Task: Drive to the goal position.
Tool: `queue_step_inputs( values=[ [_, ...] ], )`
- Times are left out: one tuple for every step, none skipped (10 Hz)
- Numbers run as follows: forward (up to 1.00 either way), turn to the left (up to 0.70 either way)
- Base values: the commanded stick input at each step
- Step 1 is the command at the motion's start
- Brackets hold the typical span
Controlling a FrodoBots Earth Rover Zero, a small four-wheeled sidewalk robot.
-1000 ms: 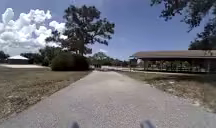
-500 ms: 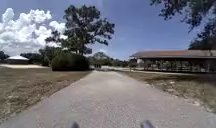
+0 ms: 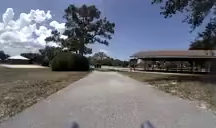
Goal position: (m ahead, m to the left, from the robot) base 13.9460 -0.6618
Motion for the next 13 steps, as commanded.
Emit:
queue_step_inputs(
  values=[
    [0.5, 0.0],
    [0.5, 0.0],
    [0.5, 0.0],
    [0.5, 0.0],
    [0.5, 0.0],
    [0.5, -0.23],
    [0.5, -0.25],
    [0.5, -0.15],
    [0.5, -0.01],
    [0.5, 0.0],
    [0.5, 0.0],
    [0.5, 0.0],
    [0.5, 0.0]
  ],
)
